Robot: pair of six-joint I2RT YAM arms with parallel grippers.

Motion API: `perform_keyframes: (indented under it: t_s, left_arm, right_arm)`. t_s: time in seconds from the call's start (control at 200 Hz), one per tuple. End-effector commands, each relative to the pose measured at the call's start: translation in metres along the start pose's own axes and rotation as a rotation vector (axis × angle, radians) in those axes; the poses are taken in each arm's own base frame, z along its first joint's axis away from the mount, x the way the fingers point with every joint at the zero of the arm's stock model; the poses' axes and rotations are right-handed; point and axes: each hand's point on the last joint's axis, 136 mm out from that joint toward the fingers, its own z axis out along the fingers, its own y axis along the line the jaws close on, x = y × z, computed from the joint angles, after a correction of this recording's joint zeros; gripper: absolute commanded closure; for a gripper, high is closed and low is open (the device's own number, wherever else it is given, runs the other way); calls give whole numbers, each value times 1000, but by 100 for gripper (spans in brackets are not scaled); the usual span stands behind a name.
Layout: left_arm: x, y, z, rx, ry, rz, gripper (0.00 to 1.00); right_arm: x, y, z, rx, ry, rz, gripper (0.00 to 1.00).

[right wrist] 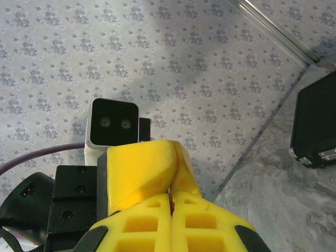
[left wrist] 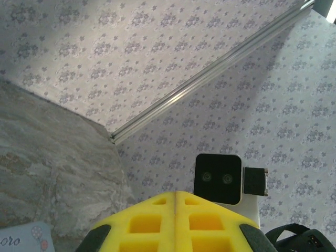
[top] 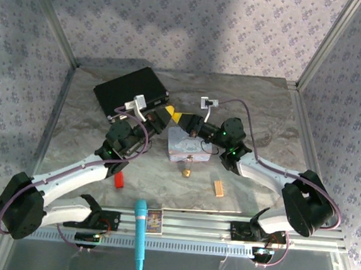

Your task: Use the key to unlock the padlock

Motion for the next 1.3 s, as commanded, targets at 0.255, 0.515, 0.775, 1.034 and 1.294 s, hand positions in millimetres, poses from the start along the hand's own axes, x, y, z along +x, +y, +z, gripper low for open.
perform_keyframes:
  t_s: [0.255, 0.515, 0.775, 1.034, 1.294]
  left_arm:
    - [-23, 24, -16, -207, -47, 24, 35]
    - [18, 75, -31, -651, 285, 168, 14]
    - [85, 95, -47, -687, 417, 174, 32]
    - [158, 125, -54, -729, 631, 203, 40]
    - [203, 146, -41, -721, 798, 226, 39]
  right_arm:
    - [19, -29, -33, 141, 60, 35, 100]
    - [56, -82, -78, 500, 201, 12, 100]
    - [81, -124, -134, 752, 255, 66, 100]
    - [99, -131, -156, 797, 273, 83, 100]
    - [103, -133, -166, 813, 252, 89, 100]
